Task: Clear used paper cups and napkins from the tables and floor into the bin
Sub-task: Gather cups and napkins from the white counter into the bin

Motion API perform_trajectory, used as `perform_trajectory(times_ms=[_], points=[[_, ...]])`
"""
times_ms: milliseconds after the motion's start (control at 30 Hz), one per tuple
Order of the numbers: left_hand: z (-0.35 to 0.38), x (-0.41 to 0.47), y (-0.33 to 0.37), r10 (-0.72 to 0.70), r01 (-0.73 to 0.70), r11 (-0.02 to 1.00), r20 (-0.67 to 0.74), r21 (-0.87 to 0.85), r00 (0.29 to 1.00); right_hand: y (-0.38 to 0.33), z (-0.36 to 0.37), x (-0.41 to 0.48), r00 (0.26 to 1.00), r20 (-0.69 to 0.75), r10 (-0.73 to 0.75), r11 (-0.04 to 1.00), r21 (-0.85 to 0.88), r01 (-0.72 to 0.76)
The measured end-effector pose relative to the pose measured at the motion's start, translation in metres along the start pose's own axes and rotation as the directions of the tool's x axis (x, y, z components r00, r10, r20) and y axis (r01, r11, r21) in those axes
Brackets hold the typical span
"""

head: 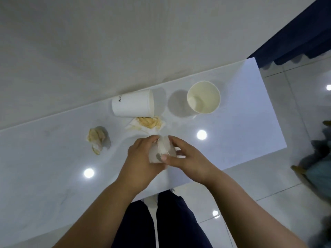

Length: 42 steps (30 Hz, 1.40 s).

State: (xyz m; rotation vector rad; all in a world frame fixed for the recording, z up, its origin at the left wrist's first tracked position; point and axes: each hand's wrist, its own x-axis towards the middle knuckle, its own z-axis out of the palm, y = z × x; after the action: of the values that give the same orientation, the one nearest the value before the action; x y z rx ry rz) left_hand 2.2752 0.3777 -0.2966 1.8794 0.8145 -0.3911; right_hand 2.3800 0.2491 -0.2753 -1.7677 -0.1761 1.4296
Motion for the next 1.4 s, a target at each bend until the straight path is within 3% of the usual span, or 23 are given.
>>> perform_trajectory(times_ms=[100, 167, 267, 367, 467, 633, 767, 867, 1000, 1133, 1267, 1400], points=[[-0.018, -0.005, -0.018, -0.012, 0.011, 0.998, -0.025, -0.062, 1.0, -0.008, 0.015, 0.013, 0.999, 0.04, 0.035, 0.998, 0.047, -0.037], [-0.03, -0.009, -0.029, -0.008, 0.004, 0.998, -0.055, -0.066, 0.998, -0.012, 0.024, 0.026, 0.995, -0.086, 0.056, 0.998, 0.021, -0.054], [-0.05, -0.014, -0.047, -0.029, 0.021, 0.997, -0.113, -0.068, 0.993, -0.011, 0.035, 0.048, 0.916, -0.392, -0.083, 0.955, -0.294, -0.039], [-0.069, -0.022, -0.065, -0.065, 0.046, 0.993, -0.166, -0.113, 0.984, -0.008, 0.049, 0.067, 0.851, -0.478, -0.218, 0.814, -0.57, -0.112], [-0.084, -0.028, -0.08, -0.075, 0.041, 0.988, -0.228, -0.151, 0.971, -0.002, 0.065, 0.083, 0.859, -0.435, -0.27, 0.671, -0.725, -0.157], [-0.107, -0.037, -0.1, -0.087, 0.026, 0.977, -0.287, -0.211, 0.954, 0.006, 0.086, 0.095, 0.865, -0.416, -0.282, 0.512, -0.827, -0.231], [-0.124, -0.042, -0.114, -0.119, 0.04, 0.968, -0.316, -0.247, 0.941, 0.003, 0.101, 0.092, 0.865, -0.415, -0.283, 0.516, -0.826, -0.227], [-0.138, -0.044, -0.123, -0.141, 0.048, 0.963, -0.343, -0.265, 0.929, -0.009, 0.122, 0.09, 0.849, -0.376, -0.372, 0.574, -0.812, -0.108], [-0.152, -0.046, -0.135, -0.164, 0.066, 0.962, -0.369, -0.265, 0.915, -0.033, 0.159, 0.103, 0.825, -0.254, -0.505, 0.471, -0.882, 0.017], [-0.164, -0.047, -0.145, -0.168, 0.076, 0.968, -0.391, -0.238, 0.905, -0.053, 0.191, 0.122, 0.933, -0.153, -0.326, 0.428, -0.904, 0.001], [-0.174, -0.047, -0.155, -0.194, 0.101, 0.966, -0.404, -0.239, 0.894, -0.057, 0.206, 0.133, 0.956, -0.042, -0.292, 0.397, -0.914, 0.081], [-0.177, -0.048, -0.16, -0.198, 0.109, 0.966, -0.403, -0.233, 0.894, -0.047, 0.21, 0.144, 0.96, 0.134, -0.247, 0.277, -0.939, 0.203]])
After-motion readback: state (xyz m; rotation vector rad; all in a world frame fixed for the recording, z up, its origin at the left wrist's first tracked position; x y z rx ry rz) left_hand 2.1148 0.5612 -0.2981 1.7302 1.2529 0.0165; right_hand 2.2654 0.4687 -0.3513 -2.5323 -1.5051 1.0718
